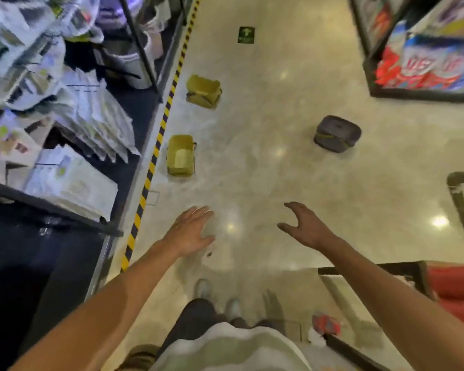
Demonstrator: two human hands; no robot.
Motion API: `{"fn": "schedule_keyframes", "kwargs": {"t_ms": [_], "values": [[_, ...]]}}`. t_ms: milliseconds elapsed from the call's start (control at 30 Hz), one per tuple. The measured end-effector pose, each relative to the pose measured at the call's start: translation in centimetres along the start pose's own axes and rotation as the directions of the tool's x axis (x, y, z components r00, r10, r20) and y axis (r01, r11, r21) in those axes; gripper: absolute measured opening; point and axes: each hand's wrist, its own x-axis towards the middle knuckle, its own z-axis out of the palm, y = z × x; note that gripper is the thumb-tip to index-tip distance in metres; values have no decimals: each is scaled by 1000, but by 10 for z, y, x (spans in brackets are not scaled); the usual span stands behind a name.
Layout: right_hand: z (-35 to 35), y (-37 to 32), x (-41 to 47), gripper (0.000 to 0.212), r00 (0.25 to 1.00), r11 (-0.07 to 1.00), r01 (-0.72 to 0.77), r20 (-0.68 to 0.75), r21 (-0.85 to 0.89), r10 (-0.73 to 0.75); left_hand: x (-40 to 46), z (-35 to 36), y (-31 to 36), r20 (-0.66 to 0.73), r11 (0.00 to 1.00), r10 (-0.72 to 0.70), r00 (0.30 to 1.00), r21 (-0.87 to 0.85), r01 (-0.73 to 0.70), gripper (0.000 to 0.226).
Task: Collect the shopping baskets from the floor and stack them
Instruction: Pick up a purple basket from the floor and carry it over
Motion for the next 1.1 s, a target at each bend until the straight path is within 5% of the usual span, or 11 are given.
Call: {"fn": "schedule_keyframes", "kwargs": {"t_ms": [600, 1100], "values": [[-141, 48, 151, 78, 897, 897, -361, -168, 254, 409, 325, -183, 50, 161, 940, 267, 950, 172, -294, 85], [-279, 210, 301, 79, 871, 857, -381, -176, 348, 459, 570, -231, 201, 257, 882, 319, 912, 271, -385, 83]]}}
